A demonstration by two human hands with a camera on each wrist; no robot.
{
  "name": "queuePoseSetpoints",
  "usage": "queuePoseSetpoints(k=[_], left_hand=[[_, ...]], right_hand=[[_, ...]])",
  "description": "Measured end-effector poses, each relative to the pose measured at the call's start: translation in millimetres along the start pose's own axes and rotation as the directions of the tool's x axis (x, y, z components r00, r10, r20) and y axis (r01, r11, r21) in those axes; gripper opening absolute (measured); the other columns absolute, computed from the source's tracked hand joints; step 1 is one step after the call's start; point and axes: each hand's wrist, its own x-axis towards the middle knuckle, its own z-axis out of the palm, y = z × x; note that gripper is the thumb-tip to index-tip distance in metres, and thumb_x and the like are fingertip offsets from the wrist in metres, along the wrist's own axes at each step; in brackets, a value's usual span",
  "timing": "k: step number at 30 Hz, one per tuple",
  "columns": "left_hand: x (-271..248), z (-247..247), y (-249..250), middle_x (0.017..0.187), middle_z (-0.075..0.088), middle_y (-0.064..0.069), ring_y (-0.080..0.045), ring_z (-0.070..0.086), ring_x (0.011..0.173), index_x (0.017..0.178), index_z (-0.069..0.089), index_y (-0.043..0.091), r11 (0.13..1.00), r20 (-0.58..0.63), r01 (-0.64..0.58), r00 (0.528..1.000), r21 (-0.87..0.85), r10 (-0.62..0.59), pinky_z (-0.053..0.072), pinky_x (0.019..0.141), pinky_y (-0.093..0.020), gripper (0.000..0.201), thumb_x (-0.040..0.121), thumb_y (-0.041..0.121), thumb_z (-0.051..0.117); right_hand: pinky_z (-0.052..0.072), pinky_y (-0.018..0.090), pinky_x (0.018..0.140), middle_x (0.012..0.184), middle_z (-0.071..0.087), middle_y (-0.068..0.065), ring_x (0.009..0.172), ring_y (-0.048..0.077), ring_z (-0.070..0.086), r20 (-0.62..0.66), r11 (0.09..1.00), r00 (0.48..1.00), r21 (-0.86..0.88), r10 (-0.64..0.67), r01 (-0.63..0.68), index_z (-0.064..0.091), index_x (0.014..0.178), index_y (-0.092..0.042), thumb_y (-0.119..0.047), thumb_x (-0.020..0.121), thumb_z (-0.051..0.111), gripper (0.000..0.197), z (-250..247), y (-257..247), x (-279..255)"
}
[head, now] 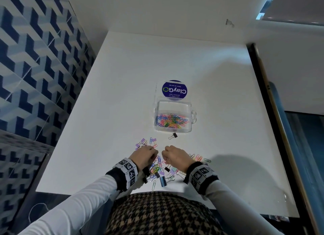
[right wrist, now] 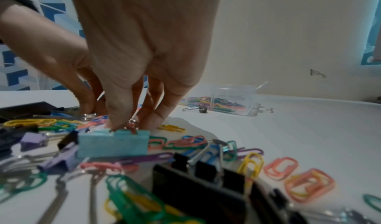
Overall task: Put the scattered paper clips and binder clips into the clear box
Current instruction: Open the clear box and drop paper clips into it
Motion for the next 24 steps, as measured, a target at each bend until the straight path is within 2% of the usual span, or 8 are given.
queuePoseSetpoints(k=[4,7,10,12,14,17,21,24], left_hand=[[-3,-3,3,0.108,0.055,-0.012,-0.028,0.051,0.102,0.097,0.054,0.008,0.998,0.024,-0.047,0.999,0.03,0.046,0.035,0.069,-0.028,0.016,0.081,0.009,0.052],[-2,-8,5,0.109,0.055,-0.01,-0.027,0.05,0.105,0.096,0.053,0.01,0.995,0.023,-0.066,0.998,0.07,0.065,0.036,0.069,-0.029,0.013,0.084,0.013,0.049],[-2,-10,8,0.119,0.05,-0.011,-0.028,0.047,0.111,0.109,0.049,0.008,0.982,0.075,-0.081,0.995,0.17,0.07,0.044,0.076,-0.036,0.023,0.087,0.014,0.049],[-1,-10,10,0.124,0.048,-0.014,-0.031,0.046,0.112,0.118,0.044,0.006,0.97,0.102,-0.1,0.992,0.224,0.078,0.046,0.08,-0.038,0.031,0.087,0.012,0.049],[0,-9,12,0.126,0.048,-0.014,-0.031,0.047,0.113,0.122,0.042,0.006,0.966,0.105,-0.102,0.991,0.237,0.079,0.046,0.08,-0.039,0.036,0.087,0.011,0.05],[3,-8,10,0.122,0.051,-0.014,-0.03,0.051,0.11,0.117,0.045,0.006,0.976,0.078,-0.097,0.993,0.193,0.083,0.047,0.078,-0.038,0.031,0.086,0.009,0.05],[8,-13,10,0.101,0.055,-0.013,-0.026,0.056,0.093,0.101,0.052,0.005,0.997,0.031,-0.059,0.998,0.05,0.057,0.04,0.069,-0.033,0.016,0.089,0.013,0.045],[18,-36,12,0.089,0.051,-0.008,-0.027,0.056,0.091,0.094,0.057,0.006,0.996,-0.013,-0.024,1.0,-0.083,0.024,0.042,0.079,-0.033,0.016,0.085,0.017,0.051]], right_hand=[[0.044,0.043,0.073,0.105,0.052,0.014,0.097,0.03,0.05,-0.069,0.997,0.996,0.053,0.054,-0.05,0.053,0.094,-0.005,-0.009,0.086,0.05,0.009,-2,5,-1],[0.045,0.036,0.071,0.093,0.061,0.005,0.089,0.026,0.057,-0.101,0.974,0.983,0.18,0.156,-0.136,0.052,0.079,-0.019,-0.012,0.081,0.053,0.007,-5,15,-1],[0.053,0.036,0.072,0.077,0.063,-0.004,0.076,0.02,0.06,-0.12,0.907,0.954,0.362,0.275,-0.216,0.058,0.074,-0.024,-0.016,0.077,0.059,0.008,-7,28,-1],[0.054,0.037,0.074,0.068,0.064,-0.005,0.068,0.018,0.062,-0.132,0.81,0.932,0.545,0.337,-0.216,0.061,0.07,-0.024,-0.017,0.074,0.064,0.009,-9,35,-3],[0.053,0.034,0.069,0.063,0.064,-0.004,0.061,0.015,0.061,-0.123,0.681,0.908,0.703,0.401,-0.205,0.062,0.065,-0.025,-0.016,0.072,0.068,0.013,-13,39,-7],[0.053,0.029,0.057,0.064,0.065,0.01,0.057,0.02,0.063,-0.066,0.42,0.896,0.897,0.44,-0.14,0.065,0.068,-0.015,-0.003,0.074,0.069,0.014,-18,44,-14],[0.056,0.027,0.063,0.069,0.063,0.013,0.059,0.02,0.063,-0.056,0.212,0.894,0.976,0.445,-0.044,0.064,0.075,-0.007,0.003,0.077,0.067,0.011,-26,47,-21],[0.054,0.027,0.067,0.072,0.066,0.012,0.064,0.021,0.065,-0.084,0.085,0.861,0.995,0.502,0.047,0.064,0.078,-0.008,0.003,0.079,0.065,0.011,-38,51,-19]])
